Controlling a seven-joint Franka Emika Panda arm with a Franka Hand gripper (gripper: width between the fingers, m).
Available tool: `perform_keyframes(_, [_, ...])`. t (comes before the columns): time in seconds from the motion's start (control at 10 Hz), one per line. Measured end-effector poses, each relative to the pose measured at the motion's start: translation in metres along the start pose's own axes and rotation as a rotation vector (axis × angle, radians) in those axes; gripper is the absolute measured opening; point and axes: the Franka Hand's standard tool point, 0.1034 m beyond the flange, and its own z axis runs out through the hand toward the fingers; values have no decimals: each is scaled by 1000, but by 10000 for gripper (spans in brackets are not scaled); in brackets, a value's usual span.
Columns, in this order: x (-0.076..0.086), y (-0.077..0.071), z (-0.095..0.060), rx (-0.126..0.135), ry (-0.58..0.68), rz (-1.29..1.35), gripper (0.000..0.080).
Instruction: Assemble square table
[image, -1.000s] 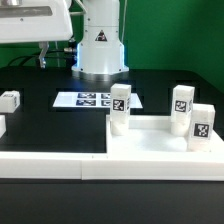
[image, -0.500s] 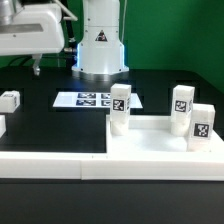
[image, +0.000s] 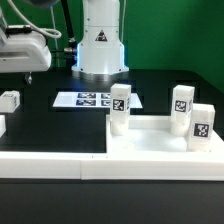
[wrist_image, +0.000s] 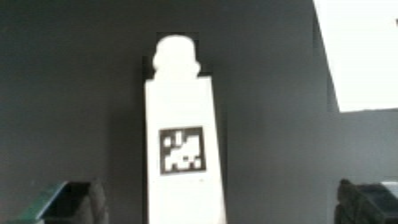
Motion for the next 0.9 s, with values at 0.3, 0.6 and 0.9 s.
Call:
perform_keyframes(0.3, [2,1,3,0,-105,1,649])
perform_keyframes(0.6, [4,24,28,-82,-135,10,649])
perform_keyframes(0.9, [4,26,37,-88,-166,66,649])
